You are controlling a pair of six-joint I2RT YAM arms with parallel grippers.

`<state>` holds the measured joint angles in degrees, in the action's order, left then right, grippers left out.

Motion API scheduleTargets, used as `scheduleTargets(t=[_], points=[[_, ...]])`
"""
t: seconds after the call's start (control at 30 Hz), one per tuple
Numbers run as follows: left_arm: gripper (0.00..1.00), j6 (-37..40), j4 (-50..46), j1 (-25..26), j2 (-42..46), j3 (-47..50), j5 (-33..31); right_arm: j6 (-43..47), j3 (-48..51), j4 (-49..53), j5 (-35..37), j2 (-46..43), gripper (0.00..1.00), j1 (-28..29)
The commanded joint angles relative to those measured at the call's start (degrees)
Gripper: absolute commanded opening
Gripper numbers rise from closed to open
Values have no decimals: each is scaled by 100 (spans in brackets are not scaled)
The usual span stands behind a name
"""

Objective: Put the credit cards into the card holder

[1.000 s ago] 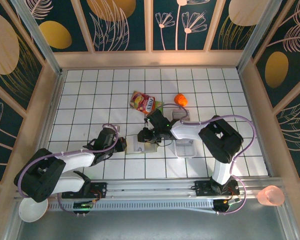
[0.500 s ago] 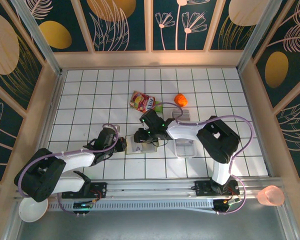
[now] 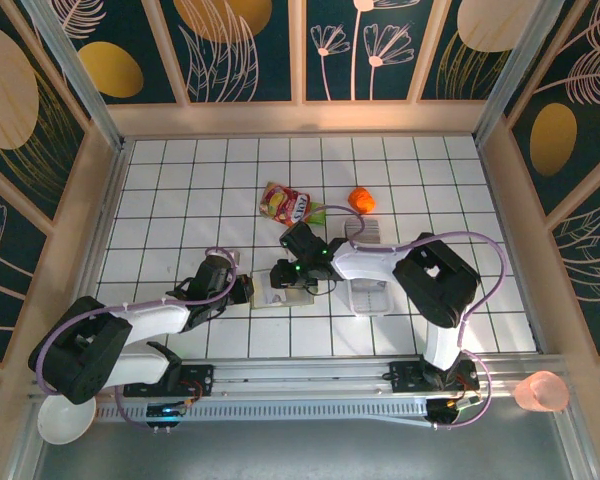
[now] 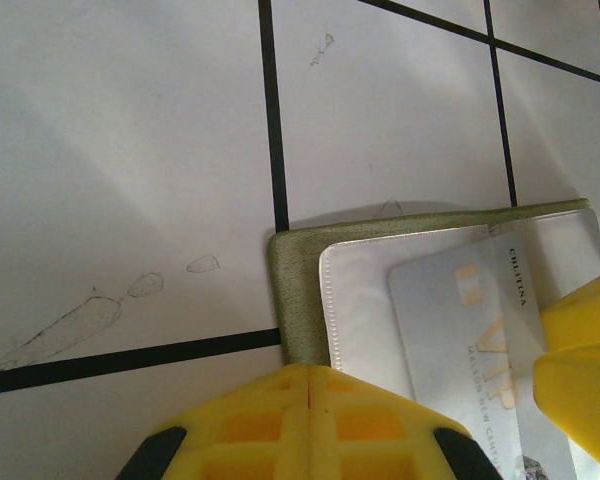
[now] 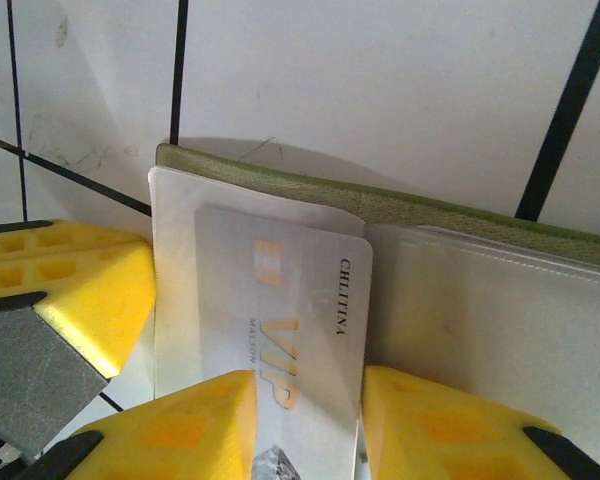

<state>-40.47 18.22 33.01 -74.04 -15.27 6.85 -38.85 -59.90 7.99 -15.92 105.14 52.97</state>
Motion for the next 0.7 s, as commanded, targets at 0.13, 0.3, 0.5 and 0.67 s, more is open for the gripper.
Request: scheduleTargets(t=[0.13,0.3,0.5,0.67], points=[[2,125,-46,47,-107,-3,-19,106,-211,352,142,-21,29,161],[2,127,-44,53,-117,2,-6,141,-337,508,252,17,29,248],[1,127,-42,64,-102,0,-8,170,-487,639,317,50,30,371],[1,127,-56,63,-71,-3,-27,193,-614,676,309,149,30,444]])
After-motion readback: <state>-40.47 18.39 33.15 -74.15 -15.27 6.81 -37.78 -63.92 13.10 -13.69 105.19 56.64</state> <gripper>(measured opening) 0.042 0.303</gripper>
